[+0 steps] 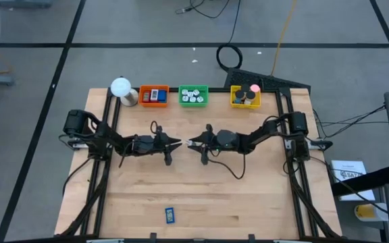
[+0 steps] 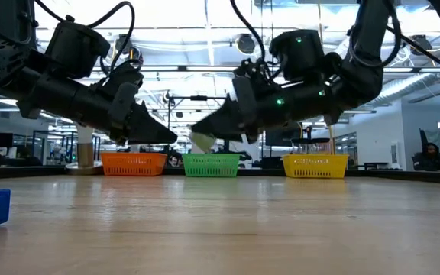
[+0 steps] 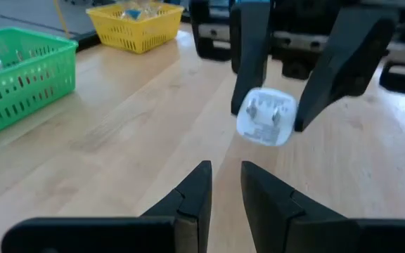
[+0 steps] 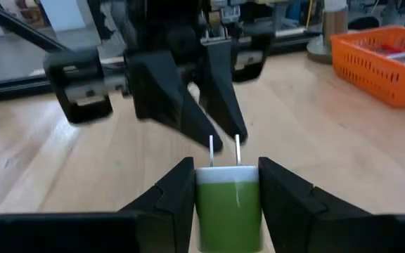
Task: Pick & Place Office items
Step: Put the green charger adapter into the green basket
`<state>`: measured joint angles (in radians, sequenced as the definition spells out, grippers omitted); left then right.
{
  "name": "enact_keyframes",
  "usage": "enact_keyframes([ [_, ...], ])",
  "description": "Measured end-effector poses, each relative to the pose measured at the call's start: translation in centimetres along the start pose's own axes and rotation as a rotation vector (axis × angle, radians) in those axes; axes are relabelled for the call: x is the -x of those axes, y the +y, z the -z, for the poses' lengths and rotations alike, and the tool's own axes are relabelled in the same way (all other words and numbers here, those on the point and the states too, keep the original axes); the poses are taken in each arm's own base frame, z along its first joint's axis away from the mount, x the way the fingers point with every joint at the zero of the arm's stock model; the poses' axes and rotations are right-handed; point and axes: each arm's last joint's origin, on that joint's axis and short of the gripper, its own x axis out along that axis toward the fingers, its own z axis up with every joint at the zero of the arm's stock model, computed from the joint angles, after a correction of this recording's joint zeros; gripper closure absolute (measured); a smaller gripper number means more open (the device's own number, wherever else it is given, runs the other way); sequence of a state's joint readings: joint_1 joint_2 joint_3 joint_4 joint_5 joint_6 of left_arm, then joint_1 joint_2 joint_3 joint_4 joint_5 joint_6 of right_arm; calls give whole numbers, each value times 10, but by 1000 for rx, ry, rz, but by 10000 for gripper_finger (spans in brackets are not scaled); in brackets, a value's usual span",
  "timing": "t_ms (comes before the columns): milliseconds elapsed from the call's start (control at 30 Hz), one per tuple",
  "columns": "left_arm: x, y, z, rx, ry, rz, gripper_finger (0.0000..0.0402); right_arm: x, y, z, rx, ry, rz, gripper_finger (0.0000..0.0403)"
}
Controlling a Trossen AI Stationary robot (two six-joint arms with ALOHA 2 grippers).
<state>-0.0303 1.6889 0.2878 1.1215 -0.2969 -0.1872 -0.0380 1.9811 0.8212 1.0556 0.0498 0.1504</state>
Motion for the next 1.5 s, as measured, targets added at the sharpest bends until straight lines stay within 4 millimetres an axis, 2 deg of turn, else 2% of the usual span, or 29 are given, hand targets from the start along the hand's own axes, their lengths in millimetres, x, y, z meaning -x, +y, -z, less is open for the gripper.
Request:
enact_keyframes([
  [200,1,-2,1,-2,9,15,325,-14,-2,19,17,7,-3,281],
  [400,2,-5,3,-8,20,25,326,-25,-2,28,17,-51,-36,280],
  [967,2,-5,3,-12,22,33,326,-28,-3,24,27,-80,-35,279],
  [1167,2,-5,3,-11,21,34,326,-32,-4,25,26,-39,-27,264],
  [1267,-2,-7,-3,1,-10,55,326,-35,-4,27,31,2,-22,259],
  [1500,-3,-11,-2,-16,14,68,326,-36,-4,27,39,22,-15,266],
])
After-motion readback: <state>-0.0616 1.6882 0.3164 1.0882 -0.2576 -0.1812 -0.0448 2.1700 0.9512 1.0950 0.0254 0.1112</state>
